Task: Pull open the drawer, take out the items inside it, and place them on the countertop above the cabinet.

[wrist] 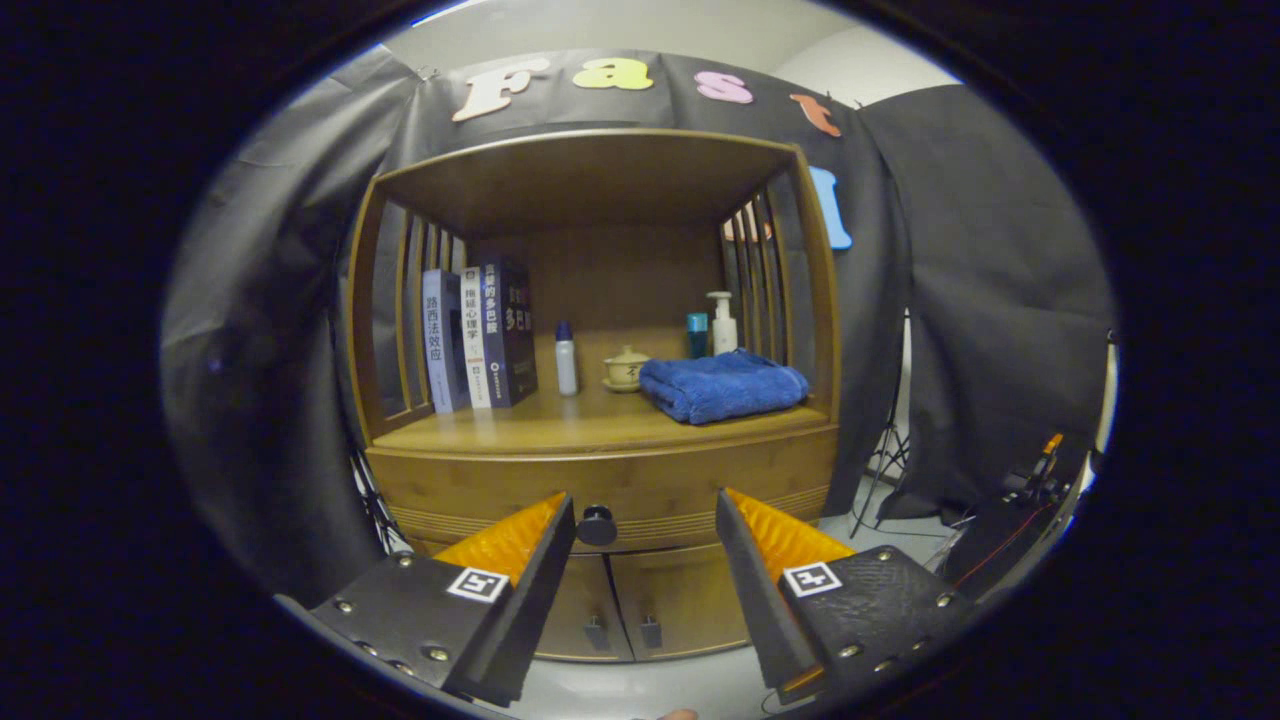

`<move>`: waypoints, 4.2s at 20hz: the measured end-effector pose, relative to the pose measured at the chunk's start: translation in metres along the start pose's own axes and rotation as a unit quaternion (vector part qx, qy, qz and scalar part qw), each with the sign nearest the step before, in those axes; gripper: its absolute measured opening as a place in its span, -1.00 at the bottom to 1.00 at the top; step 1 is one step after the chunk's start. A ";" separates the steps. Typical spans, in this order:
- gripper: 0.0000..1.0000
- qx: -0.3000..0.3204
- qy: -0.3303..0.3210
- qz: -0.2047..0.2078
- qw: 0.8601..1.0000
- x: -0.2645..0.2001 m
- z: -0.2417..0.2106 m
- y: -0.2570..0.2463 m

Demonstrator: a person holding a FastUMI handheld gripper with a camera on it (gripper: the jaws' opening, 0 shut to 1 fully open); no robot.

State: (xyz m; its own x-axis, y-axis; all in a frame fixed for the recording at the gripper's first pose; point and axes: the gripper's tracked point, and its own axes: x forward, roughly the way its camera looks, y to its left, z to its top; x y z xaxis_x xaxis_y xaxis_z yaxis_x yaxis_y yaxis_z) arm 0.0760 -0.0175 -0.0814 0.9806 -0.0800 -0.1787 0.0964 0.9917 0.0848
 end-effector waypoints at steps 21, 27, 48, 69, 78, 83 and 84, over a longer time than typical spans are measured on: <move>0.25 0.005 0.101 0.051 0.994 0.116 -0.088 0.048; -0.16 -0.011 0.111 0.046 0.993 0.120 -0.089 0.049; -0.44 -0.011 0.136 0.031 0.990 0.037 -0.099 0.036; -0.44 0.009 0.141 0.018 0.990 -0.040 -0.113 0.025; -0.25 0.007 0.143 0.019 0.989 -0.040 -0.114 0.026; 0.11 0.011 0.123 0.021 0.992 -0.042 -0.097 0.023; 0.16 0.011 0.117 0.020 0.993 -0.043 -0.092 0.023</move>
State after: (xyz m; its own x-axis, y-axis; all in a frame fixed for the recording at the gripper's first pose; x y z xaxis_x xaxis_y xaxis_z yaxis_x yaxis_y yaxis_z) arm 0.0204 0.0177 -0.1617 0.9173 -0.0130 -0.3980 0.0652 0.9909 0.1181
